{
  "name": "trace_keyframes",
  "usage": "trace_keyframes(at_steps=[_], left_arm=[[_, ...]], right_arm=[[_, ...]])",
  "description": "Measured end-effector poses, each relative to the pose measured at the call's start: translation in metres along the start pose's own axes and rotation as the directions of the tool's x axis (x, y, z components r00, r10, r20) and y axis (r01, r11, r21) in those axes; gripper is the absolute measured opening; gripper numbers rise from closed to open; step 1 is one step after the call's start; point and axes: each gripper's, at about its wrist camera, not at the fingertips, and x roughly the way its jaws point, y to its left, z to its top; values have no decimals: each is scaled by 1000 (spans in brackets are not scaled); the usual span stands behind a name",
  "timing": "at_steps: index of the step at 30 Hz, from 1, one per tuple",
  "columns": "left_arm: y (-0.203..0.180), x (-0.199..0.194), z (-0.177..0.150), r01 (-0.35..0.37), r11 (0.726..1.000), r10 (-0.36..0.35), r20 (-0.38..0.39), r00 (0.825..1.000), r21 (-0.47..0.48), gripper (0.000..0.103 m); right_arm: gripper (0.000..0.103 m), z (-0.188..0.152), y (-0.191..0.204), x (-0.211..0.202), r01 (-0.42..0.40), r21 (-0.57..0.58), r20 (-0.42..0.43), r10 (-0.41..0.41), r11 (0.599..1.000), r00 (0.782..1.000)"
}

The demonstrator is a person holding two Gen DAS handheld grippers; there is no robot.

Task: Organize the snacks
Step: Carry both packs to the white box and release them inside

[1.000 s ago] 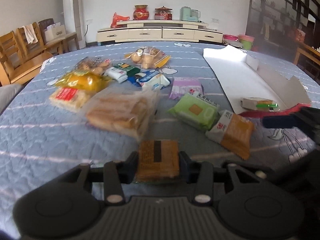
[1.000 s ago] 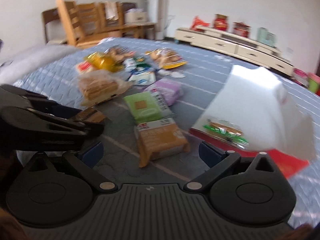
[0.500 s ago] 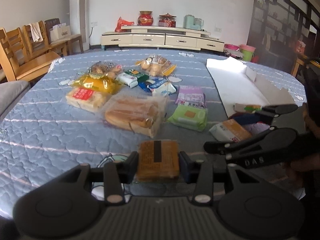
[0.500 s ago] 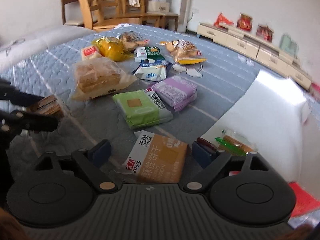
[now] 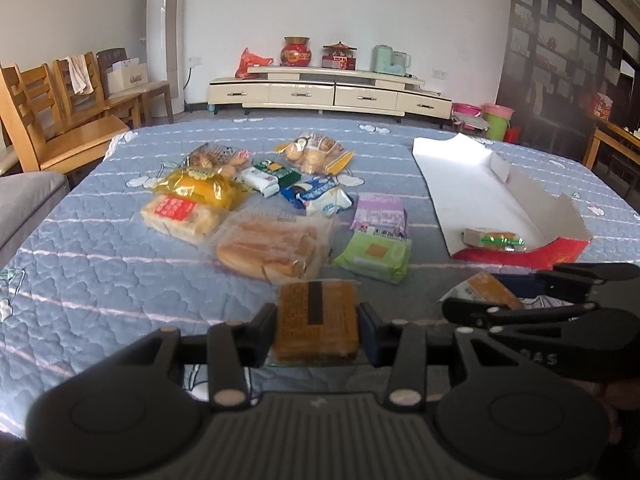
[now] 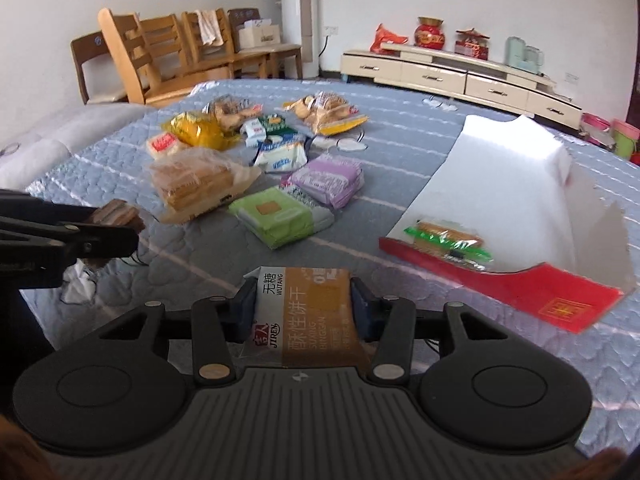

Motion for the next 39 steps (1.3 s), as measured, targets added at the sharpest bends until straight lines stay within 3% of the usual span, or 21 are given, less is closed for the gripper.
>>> trace_keyframes(at_steps=[4, 9, 13, 16, 18, 23, 27, 31, 39], left_arm=[[-1, -2, 1, 1, 1000, -1, 7, 1000, 3, 43], [2, -6, 2, 3, 1000, -3, 18, 1000, -9, 43], [3, -7, 3, 7, 1000, -7, 28, 1000, -14, 43], [4, -8, 4, 6, 1000, -5, 32, 999, -15, 43], [4, -8, 5, 3, 1000, -2, 34, 999, -17, 43], [8, -7, 8, -9, 1000, 10, 41, 999, -25, 43], [7, -4, 11, -15, 1000, 16, 43, 999, -21, 43], [8, -4, 13, -23, 1000, 24, 45, 999, -19, 43], [-2, -4, 30, -24, 1000, 24, 81, 996, 0, 43]], right_arm=[[59, 9, 0, -19, 37, -1, 55, -36, 999, 998], [59, 38, -29, -36, 237, -41, 98, -232, 971, 968], [59, 54, -73, -19, 327, -80, -30, -330, 942, 944], [59, 61, -95, 0, 315, -103, -129, -327, 943, 936], [59, 68, -97, 10, 325, -124, -149, -342, 938, 928], [58, 76, -98, 46, 221, -72, -257, -232, 973, 938], [58, 82, -83, 55, 79, 31, -203, -71, 996, 977], [58, 89, -54, 59, -74, 32, -163, 78, 997, 984], [58, 89, -29, 23, 15, -30, -15, -15, 999, 1000]])
